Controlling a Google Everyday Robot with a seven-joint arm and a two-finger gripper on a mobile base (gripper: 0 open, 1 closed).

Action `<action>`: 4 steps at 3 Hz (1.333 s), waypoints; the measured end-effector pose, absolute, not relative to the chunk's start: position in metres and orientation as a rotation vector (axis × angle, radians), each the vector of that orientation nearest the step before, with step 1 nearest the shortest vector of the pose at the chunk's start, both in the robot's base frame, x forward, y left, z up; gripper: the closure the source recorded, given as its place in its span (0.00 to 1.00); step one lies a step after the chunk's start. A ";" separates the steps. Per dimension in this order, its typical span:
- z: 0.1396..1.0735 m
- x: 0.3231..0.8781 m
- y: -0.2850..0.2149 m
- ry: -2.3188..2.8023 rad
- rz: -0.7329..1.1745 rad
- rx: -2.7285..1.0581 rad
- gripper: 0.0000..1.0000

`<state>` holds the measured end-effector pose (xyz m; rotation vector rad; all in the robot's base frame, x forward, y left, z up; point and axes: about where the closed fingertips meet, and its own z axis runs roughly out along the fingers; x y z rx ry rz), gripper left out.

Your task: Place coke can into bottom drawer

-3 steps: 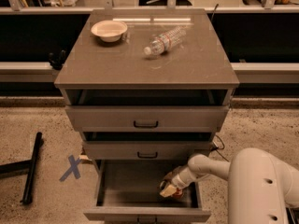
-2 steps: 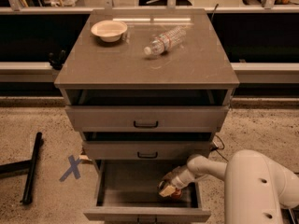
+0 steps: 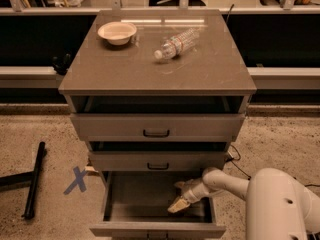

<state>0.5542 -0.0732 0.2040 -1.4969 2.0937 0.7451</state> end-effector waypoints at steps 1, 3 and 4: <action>0.214 0.553 -0.080 2.067 0.767 -1.442 0.00; 0.282 0.545 -0.128 2.049 0.691 -1.399 0.00; 0.308 0.530 -0.151 2.097 0.703 -1.405 0.00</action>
Offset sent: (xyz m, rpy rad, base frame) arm -0.0014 -0.0495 0.0669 0.0558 -0.0855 -0.0728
